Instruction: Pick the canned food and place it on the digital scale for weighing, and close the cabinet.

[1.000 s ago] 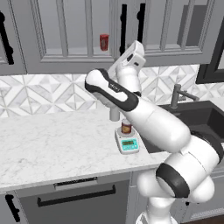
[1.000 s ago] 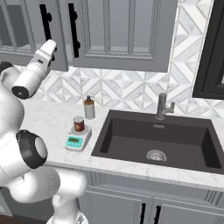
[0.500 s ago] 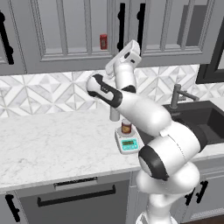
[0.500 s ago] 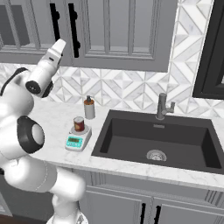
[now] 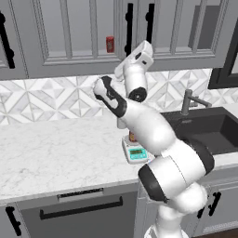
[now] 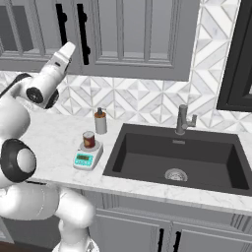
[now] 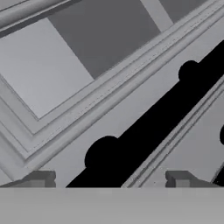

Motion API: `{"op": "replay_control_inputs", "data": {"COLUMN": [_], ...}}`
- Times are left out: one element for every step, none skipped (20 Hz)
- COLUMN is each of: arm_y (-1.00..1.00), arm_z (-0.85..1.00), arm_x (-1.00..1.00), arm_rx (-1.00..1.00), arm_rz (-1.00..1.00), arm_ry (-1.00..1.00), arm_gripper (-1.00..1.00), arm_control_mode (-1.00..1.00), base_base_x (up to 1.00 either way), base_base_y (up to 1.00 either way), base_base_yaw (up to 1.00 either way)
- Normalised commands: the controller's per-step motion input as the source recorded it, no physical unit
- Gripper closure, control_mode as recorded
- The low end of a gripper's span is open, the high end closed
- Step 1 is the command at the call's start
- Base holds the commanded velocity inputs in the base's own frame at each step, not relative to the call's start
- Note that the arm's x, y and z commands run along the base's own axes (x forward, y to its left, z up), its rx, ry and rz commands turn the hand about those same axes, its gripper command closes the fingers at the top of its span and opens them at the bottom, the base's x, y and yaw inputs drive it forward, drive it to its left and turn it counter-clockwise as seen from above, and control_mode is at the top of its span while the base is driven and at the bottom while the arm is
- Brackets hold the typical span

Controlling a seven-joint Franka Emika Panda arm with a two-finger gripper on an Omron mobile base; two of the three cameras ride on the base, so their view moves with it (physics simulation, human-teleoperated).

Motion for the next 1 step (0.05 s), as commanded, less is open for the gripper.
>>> {"op": "replay_control_inputs", "data": {"arm_y": [-0.61], "arm_z": [0.21], "arm_x": [-0.04], "arm_rx": [0.0], "arm_rz": [-0.1], "arm_ry": [0.28], "arm_gripper": [-1.0], "arm_control_mode": [-1.0], "base_base_x": [0.0], "base_base_y": [0.0], "base_base_yaw": [0.0]}}
